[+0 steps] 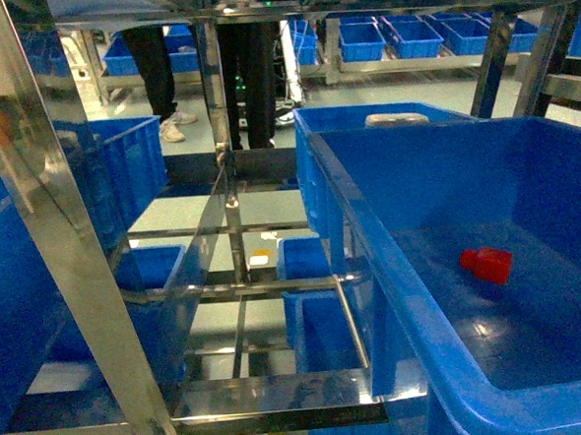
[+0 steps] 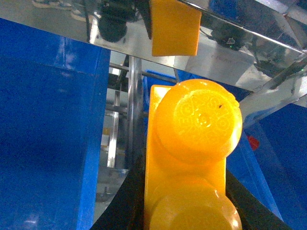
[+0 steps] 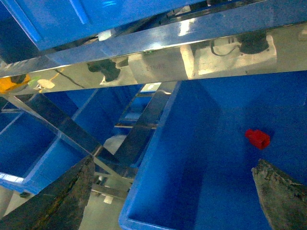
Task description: Sort and place red and yellow blocks in left bins
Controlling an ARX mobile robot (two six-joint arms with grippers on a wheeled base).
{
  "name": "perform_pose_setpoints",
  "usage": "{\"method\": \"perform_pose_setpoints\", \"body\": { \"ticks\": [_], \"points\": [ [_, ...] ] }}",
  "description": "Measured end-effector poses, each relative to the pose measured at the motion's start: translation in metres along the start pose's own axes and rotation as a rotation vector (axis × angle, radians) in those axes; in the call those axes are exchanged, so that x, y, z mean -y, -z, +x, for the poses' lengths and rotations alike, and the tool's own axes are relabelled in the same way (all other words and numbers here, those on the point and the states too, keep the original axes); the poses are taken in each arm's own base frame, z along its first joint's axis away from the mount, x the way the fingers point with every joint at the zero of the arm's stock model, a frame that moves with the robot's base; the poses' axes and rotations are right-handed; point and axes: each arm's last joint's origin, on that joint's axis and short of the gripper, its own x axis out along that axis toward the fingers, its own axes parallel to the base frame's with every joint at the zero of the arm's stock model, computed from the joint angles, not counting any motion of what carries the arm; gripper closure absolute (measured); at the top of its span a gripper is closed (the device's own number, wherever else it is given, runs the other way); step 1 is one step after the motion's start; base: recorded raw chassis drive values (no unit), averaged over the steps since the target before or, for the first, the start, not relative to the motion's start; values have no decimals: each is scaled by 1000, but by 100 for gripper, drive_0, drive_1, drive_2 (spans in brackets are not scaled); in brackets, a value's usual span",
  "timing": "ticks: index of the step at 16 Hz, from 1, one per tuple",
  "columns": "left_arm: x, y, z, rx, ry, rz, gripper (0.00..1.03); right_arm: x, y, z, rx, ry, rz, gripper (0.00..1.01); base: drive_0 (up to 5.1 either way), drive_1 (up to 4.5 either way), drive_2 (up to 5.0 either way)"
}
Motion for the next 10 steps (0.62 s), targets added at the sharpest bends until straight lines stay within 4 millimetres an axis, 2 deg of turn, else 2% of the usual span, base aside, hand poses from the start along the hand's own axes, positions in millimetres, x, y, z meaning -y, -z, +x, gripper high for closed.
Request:
{"method": "perform_pose_setpoints", "body": {
  "ticks": [6,10],
  "points": [
    [-1,0,0,-9,-5,-2,77,0,0,0,-1,0,-3,3,0,0,0],
    [-28,6,-2,-120,-158,-24,77,0,0,0,-1,0,-3,3,0,0,0]
  ]
}}
